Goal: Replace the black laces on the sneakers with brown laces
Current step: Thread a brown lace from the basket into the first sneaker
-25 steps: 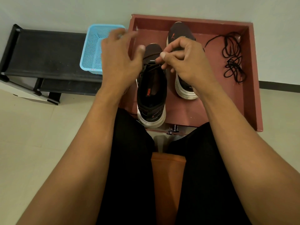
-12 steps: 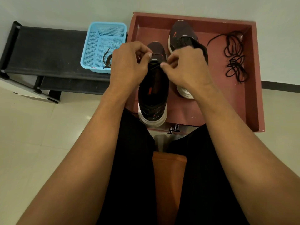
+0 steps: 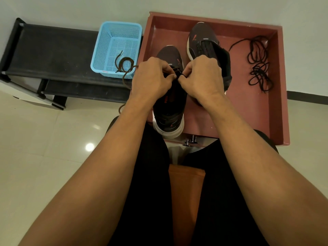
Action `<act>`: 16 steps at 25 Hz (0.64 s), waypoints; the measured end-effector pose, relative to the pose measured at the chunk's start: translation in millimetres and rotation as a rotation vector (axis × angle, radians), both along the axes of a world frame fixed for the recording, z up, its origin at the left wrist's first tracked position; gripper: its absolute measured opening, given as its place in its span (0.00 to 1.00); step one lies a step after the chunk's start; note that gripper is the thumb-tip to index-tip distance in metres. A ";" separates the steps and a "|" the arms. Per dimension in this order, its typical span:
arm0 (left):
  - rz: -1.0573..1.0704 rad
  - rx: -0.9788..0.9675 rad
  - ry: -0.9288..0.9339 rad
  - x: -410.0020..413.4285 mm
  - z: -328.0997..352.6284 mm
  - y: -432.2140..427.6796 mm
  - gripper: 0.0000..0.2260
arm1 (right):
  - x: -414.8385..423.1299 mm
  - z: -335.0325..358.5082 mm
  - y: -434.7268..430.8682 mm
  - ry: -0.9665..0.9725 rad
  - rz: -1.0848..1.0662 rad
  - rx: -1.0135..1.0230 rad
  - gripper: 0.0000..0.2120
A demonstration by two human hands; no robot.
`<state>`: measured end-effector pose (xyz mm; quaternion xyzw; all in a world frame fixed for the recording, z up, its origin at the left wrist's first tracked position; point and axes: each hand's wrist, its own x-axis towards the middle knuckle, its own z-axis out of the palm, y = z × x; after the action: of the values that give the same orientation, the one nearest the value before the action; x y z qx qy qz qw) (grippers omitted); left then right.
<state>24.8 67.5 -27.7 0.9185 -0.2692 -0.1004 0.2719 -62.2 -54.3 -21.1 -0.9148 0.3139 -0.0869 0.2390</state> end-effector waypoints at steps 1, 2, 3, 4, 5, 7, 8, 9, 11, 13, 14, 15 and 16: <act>0.015 -0.004 0.000 -0.8 0.0 -0.2 0.06 | 0.5 -0.8 0.6 0.006 -0.005 0.011 0.06; 0.038 -0.011 0.003 -1.5 0.1 -0.8 0.06 | 1.0 -1.9 0.8 0.011 -0.011 0.019 0.06; 0.063 -0.017 0.006 -2.7 0.2 -2.0 0.06 | 1.5 -3.1 1.0 0.017 -0.016 0.030 0.07; 0.088 -0.018 0.005 -4.8 0.8 -3.3 0.06 | 1.9 -4.3 1.4 0.023 -0.020 0.040 0.07; 0.111 -0.018 0.001 -7.7 1.8 -4.9 0.06 | 2.1 -4.9 2.0 0.032 -0.022 0.051 0.07; 0.144 -0.023 0.002 -12.4 3.3 -7.3 0.06 | 2.6 -5.8 2.8 0.049 -0.028 0.074 0.08; 0.154 -0.029 0.012 -13.9 3.4 -7.8 0.06 | 2.6 -6.1 2.7 0.054 -0.033 0.087 0.08; 0.164 -0.039 0.022 -14.6 3.2 -7.6 0.06 | 2.5 -5.9 2.8 0.059 -0.036 0.100 0.09; 0.189 -0.062 0.033 -15.1 2.8 -7.0 0.06 | 3.0 -5.6 3.0 0.067 -0.035 0.110 0.08; 0.201 -0.060 0.025 -16.7 2.8 -7.3 0.05 | 2.8 -4.7 3.1 0.070 -0.035 0.112 0.08; 0.199 -0.050 0.016 -17.8 3.1 -7.5 0.05 | 2.5 -4.4 2.8 0.070 -0.037 0.115 0.08; 0.192 -0.040 0.008 -18.7 2.7 -7.6 0.05 | 2.0 -4.0 2.7 0.070 -0.041 0.122 0.08; 0.181 -0.034 0.000 -18.5 2.2 -7.3 0.05 | 1.6 -3.8 2.8 0.070 -0.043 0.127 0.07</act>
<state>6.3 60.2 -25.5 0.9342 -0.1868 -0.0705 0.2956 -60.6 -51.5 -24.9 -0.8933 0.3467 -0.0401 0.2833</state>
